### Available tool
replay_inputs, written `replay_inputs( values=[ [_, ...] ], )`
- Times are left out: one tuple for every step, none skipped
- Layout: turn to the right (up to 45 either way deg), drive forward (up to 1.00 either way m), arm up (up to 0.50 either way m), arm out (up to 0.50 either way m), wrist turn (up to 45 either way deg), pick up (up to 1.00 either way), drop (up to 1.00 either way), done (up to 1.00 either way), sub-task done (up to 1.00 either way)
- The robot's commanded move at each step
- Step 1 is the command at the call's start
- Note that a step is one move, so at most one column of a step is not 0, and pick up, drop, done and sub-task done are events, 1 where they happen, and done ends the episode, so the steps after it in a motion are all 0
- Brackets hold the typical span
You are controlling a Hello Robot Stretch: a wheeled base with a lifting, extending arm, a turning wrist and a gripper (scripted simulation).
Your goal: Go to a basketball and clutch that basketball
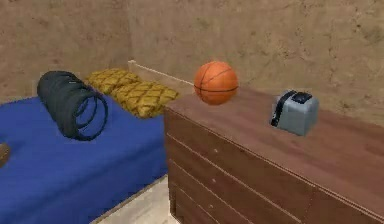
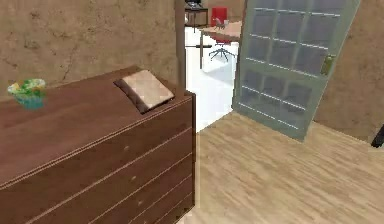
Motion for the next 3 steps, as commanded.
replay_inputs(
  values=[
    [-45.0, 0.0, 0.0, 0.0, 0.0, 0.0, 0.0, 0.0, 0.0],
    [-36.0, 0.0, 0.0, 0.0, 0.0, 0.0, 0.0, 0.0, 0.0],
    [45.0, 0.0, 0.0, 0.0, 0.0, 0.0, 0.0, 0.0, 0.0]
  ],
)
